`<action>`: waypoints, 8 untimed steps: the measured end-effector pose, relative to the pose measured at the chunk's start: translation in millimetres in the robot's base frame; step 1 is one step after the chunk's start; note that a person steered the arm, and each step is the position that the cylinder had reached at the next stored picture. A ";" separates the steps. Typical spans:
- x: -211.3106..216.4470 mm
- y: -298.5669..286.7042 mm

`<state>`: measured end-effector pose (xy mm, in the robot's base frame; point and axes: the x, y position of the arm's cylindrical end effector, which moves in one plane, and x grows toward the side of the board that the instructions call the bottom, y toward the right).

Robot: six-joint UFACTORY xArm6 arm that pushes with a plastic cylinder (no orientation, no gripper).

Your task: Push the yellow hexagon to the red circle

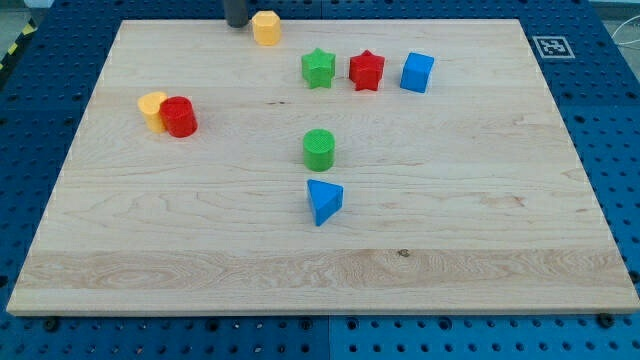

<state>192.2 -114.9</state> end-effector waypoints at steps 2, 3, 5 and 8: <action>0.5 62.5; 1.2 89.3; 17.9 114.9; 6.0 43.9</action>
<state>198.3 -70.9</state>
